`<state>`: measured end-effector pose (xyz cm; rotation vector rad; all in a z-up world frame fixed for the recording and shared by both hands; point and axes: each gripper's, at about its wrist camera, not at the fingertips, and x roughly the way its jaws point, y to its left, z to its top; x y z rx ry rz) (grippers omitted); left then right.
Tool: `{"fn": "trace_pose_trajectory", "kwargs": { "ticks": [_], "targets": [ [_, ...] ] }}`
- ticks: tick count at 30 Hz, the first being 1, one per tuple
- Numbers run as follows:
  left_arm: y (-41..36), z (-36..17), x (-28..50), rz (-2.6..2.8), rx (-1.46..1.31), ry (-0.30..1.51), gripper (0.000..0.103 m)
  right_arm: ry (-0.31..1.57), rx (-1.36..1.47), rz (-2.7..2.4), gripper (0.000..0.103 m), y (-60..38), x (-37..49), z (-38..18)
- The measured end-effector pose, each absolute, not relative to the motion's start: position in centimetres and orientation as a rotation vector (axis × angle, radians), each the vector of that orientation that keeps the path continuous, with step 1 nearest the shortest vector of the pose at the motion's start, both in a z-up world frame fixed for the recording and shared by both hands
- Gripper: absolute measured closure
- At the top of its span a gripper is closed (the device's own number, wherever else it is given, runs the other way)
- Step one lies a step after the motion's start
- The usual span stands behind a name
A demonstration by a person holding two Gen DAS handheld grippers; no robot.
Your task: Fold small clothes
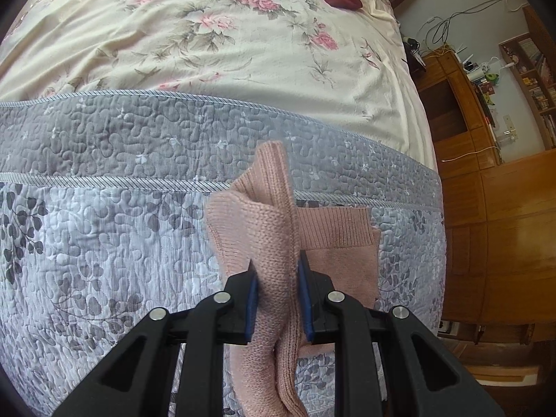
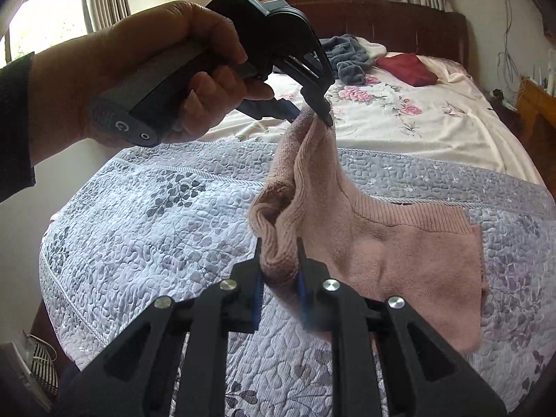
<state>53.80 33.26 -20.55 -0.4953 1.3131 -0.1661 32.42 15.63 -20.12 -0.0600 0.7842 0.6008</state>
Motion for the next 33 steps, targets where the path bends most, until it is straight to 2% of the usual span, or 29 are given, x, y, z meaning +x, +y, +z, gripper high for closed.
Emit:
{"fn": "trace_pose_trajectory", "kwargs": {
  "ticks": [15,33],
  "targets": [
    [23.1,-21.6,56.4,-0.156,-0.368,1.334,0.083,0.797,0.140,0.546,0.089,7.4,34.1,-22.1],
    [11.3,-27.4,58.7,-0.150,-0.213,1.399,0.084,0.871,0.325,0.452,0.089,-2.8,35.6,-28.1]
  ]
}}
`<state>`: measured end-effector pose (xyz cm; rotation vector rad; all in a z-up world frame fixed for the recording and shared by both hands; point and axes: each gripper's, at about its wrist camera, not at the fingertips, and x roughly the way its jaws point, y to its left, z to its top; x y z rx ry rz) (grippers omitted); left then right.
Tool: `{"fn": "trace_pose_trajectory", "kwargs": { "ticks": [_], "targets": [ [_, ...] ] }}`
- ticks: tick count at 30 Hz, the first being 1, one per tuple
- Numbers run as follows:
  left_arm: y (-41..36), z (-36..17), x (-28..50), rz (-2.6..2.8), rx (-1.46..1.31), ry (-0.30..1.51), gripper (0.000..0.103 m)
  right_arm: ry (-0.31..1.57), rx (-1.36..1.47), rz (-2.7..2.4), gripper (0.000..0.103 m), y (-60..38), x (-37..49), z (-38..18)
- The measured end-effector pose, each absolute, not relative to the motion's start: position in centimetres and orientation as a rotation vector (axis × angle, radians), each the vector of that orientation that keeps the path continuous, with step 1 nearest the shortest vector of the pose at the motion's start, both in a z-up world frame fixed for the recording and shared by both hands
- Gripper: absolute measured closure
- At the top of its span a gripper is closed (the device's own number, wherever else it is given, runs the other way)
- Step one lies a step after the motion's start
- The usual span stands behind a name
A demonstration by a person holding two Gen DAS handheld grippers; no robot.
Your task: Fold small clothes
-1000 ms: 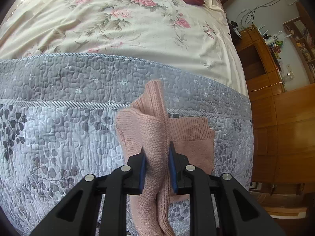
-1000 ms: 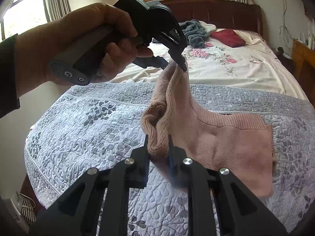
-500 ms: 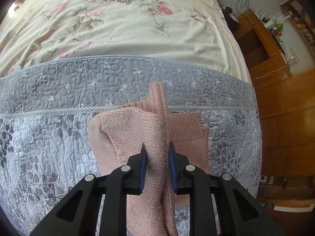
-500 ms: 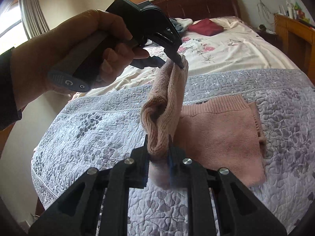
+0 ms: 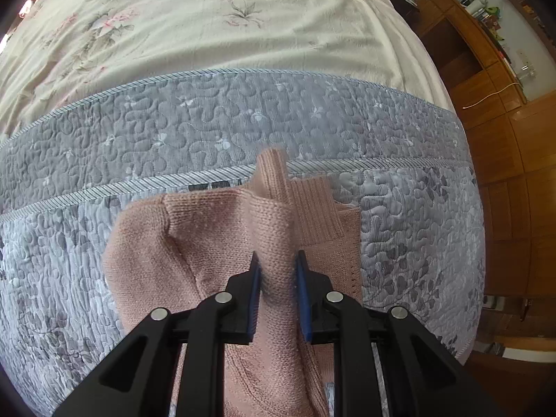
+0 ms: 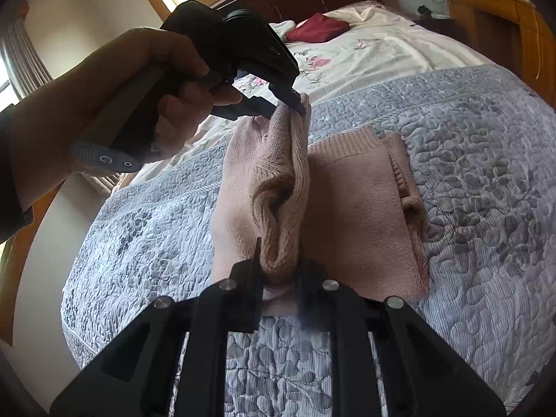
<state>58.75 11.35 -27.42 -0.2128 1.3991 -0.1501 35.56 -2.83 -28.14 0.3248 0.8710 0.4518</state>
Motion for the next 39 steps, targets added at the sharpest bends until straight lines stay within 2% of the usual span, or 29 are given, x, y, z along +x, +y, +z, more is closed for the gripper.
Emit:
{"fn": "trace_pose_trajectory", "kwargs": {
  "ticks": [12,27,31,32,33,35,38,39],
  "targets": [
    [5.3,-28.8,58.9,-0.076,-0.030,1.362,0.085,0.898,0.438,0.425,0.089,-6.6,35.4,-31.5],
    [-0.2,-32.9,58.9,-0.045,0.102,1.325,0.085,0.978,0.588,0.392,0.089,-11.0,35.7,-36.6],
    [0.3,-33.1,58.6,-0.128,0.041,1.277,0.080,1.007,0.615,0.404,0.089,-11.8,36.2,-37.4],
    [0.6,-33.0,58.4,-0.159,0.015,1.267,0.075,1.016,0.624,0.411,0.088,-12.0,36.2,-37.6],
    [1.1,-32.7,58.2,-0.197,-0.022,1.256,0.067,1.024,0.638,0.420,0.086,-12.2,36.3,-37.7],
    [2.3,-31.6,57.7,-0.269,-0.101,1.231,0.059,1.038,0.680,0.445,0.079,-12.8,36.3,-37.7],
    [5.0,-28.4,56.1,-0.332,-0.161,1.148,0.045,1.028,0.711,0.479,0.056,-14.3,36.5,-36.6],
    [6.2,-27.2,55.2,-0.352,-0.171,1.120,0.044,1.022,0.723,0.493,0.048,-14.8,36.7,-36.1]
  ]
}}
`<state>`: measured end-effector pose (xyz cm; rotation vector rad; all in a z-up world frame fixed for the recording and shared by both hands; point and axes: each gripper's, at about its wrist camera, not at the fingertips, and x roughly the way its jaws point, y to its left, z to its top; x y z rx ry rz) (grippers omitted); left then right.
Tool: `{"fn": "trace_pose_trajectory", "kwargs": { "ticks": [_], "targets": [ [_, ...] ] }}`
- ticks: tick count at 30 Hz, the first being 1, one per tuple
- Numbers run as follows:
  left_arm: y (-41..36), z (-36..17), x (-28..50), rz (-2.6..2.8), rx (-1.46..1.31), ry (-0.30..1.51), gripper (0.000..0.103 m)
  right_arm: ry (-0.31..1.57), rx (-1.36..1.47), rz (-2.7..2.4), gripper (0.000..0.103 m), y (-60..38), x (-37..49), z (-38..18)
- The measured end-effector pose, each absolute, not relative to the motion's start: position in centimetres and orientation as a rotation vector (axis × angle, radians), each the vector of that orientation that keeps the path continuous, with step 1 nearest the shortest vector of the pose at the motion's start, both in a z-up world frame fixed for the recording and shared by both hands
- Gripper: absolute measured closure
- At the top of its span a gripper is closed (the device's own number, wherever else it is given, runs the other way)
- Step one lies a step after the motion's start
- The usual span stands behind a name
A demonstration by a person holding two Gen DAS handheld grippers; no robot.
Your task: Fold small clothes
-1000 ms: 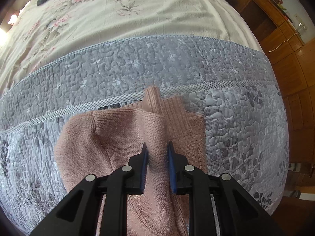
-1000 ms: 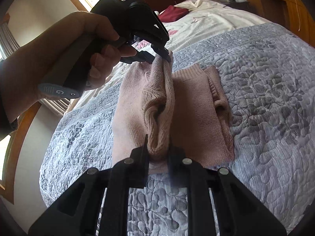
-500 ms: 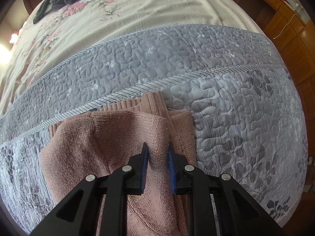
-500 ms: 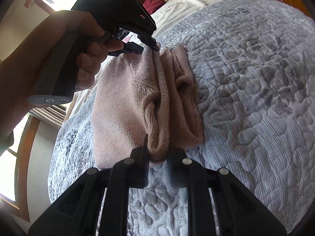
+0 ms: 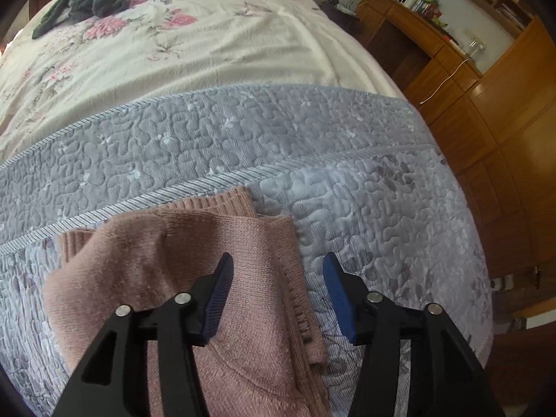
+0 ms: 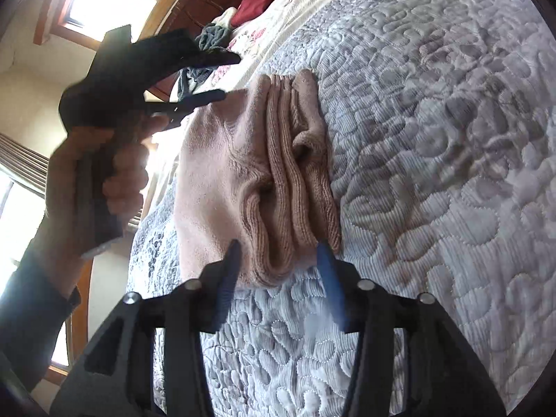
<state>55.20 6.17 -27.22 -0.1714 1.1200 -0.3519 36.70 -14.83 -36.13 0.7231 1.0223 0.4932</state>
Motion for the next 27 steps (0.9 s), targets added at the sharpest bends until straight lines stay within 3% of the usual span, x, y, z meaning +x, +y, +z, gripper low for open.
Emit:
{"fn": "trace_pose_trajectory", "kwargs": {
  "ticks": [4,7,11,15,24,27],
  "targets": [
    [12.5,-24.0,50.3,-0.422,-0.235,1.053,0.041,1.021,0.815,0.572,0.038,-17.2,39.2,-34.6],
    [16.6,-24.6,45.7,-0.457,-0.283,1.065,0.039,1.075,0.908,0.643,0.036,-17.8,43.0,-35.1],
    [20.8,-27.2,41.3,-0.497,-0.469,1.087,0.039,1.193,1.024,0.749,0.038,-15.8,48.3,-37.6],
    [22.5,-30.5,39.4,-0.556,-0.671,1.108,0.039,1.282,0.951,0.719,0.047,-13.9,51.7,-38.8],
    [23.6,-35.8,40.5,-0.632,-1.011,1.078,0.040,1.234,0.789,0.639,0.054,-12.8,52.8,-35.8],
    [23.6,-36.7,40.5,-0.643,-1.045,1.087,0.040,1.210,0.850,0.676,0.054,-13.2,53.0,-35.7]
  ]
}}
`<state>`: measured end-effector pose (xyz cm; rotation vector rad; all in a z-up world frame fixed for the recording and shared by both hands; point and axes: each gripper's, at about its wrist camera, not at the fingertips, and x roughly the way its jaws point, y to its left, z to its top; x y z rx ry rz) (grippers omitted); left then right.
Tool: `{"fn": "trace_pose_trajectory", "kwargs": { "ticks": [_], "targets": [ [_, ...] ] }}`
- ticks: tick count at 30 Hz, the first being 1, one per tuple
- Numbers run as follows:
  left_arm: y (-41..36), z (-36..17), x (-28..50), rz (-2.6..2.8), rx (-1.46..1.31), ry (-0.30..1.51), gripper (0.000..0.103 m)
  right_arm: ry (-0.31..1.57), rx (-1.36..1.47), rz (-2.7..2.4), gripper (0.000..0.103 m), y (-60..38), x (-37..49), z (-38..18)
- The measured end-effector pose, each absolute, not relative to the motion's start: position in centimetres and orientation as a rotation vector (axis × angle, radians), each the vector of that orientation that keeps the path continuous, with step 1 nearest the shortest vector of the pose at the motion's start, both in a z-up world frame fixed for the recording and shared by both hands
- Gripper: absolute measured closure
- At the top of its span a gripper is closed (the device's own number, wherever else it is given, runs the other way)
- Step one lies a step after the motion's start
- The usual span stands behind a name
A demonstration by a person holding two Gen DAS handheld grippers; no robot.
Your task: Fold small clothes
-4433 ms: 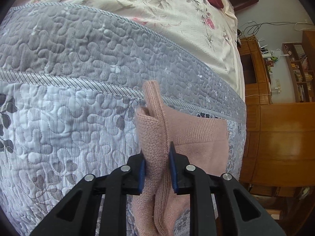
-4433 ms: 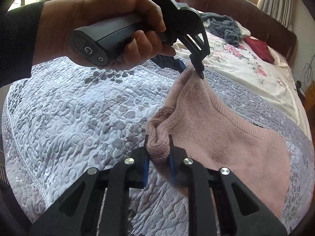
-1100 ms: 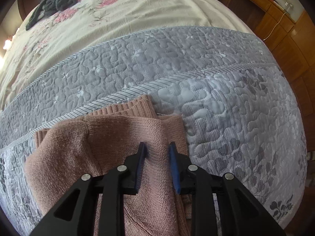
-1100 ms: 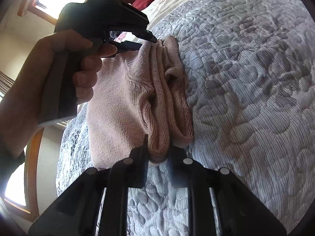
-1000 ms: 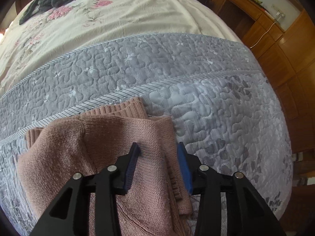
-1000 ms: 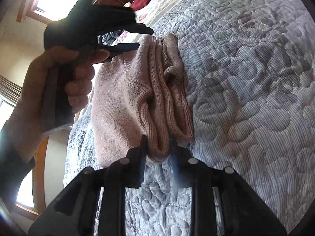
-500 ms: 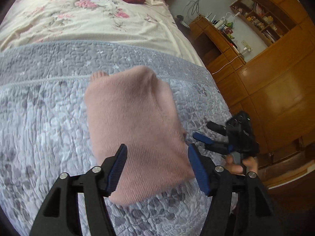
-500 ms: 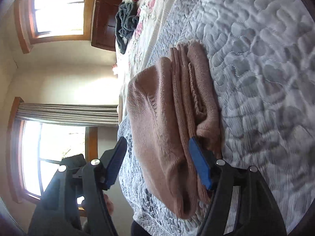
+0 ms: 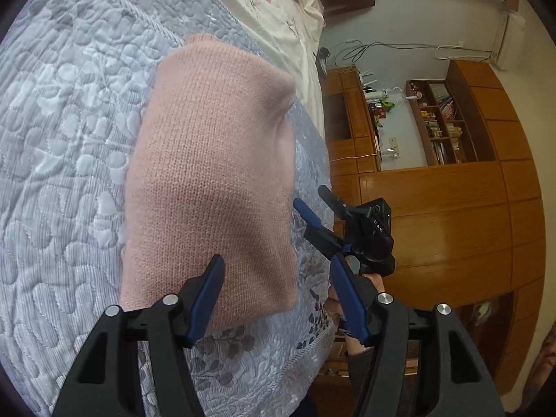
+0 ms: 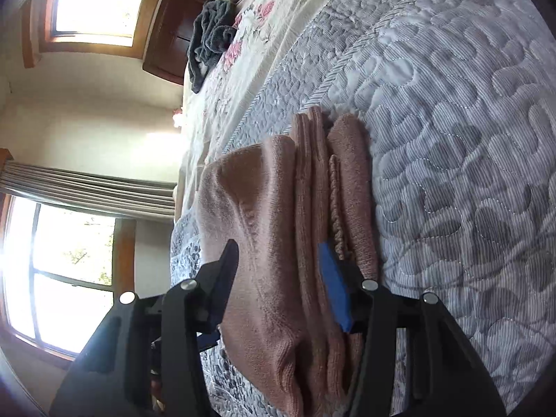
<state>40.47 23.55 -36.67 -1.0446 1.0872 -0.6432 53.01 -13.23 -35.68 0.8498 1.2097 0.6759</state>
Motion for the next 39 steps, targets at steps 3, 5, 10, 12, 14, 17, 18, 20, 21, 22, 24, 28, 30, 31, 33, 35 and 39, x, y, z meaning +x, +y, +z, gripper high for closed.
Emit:
{"fn": "trace_pose_trajectory", "kwargs": {
  "ticks": [3,5,10,12,14,17,18,20,21,22,24,28,30,31,33,35,39],
  "targets": [
    [23.2,-37.3,40.4,-0.639,-1.041,1.110,0.040,1.258,0.848,0.698,0.054,-12.5,53.5,-36.5],
    [23.2,-37.3,40.2,-0.636,-1.046,1.108,0.040,1.290,0.827,0.701,0.054,-11.6,53.8,-37.1],
    [23.0,-37.2,40.0,-0.645,-1.043,1.119,0.040,1.319,0.804,0.712,0.060,-10.1,54.3,-37.7],
    [23.0,-37.3,40.0,-0.646,-1.042,1.124,0.040,1.316,0.742,0.706,0.086,-9.4,54.4,-37.2],
    [22.8,-37.2,40.0,-0.655,-1.045,1.124,0.040,1.273,0.698,0.696,0.090,-9.2,54.6,-35.9],
    [21.8,-36.8,40.1,-0.686,-1.031,1.124,0.040,1.193,0.698,0.668,0.092,-11.1,54.5,-33.9],
    [21.5,-36.8,40.2,-0.695,-1.024,1.129,0.040,1.191,0.706,0.648,0.092,-11.7,54.7,-34.0],
    [21.1,-37.1,40.4,-0.698,-1.024,1.143,0.040,1.231,0.695,0.601,0.092,-12.4,55.0,-35.4],
    [21.1,-37.1,40.4,-0.699,-1.032,1.150,0.041,1.250,0.681,0.571,0.092,-12.6,55.0,-36.4],
    [21.1,-36.8,40.5,-0.708,-1.036,1.146,0.041,1.266,0.693,0.558,0.092,-12.8,55.0,-37.5],
    [21.4,-35.3,41.3,-0.735,-1.020,1.113,0.041,1.267,0.697,0.566,0.091,-12.6,54.7,-38.4],
    [23.4,-31.5,46.2,-0.716,-0.916,1.042,0.040,1.269,0.691,0.539,0.091,-12.9,55.0,-38.8],
    [24.2,-30.6,49.5,-0.728,-0.912,1.025,0.040,1.274,0.709,0.545,0.091,-13.3,54.9,-39.2],
    [24.2,-30.4,50.9,-0.735,-0.909,1.029,0.040,1.274,0.702,0.551,0.091,-13.2,54.9,-39.2],
    [23.5,-31.0,53.7,-0.761,-0.883,1.065,0.040,1.274,0.695,0.563,0.089,-13.4,54.6,-39.1],
    [23.0,-33.1,55.6,-0.702,-0.833,1.128,0.041,1.279,0.703,0.572,0.083,-13.4,54.7,-38.8],
    [22.9,-36.6,56.5,-0.675,-0.851,1.184,0.052,1.171,0.676,0.566,0.080,-13.2,55.9,-34.8]
  ]
}}
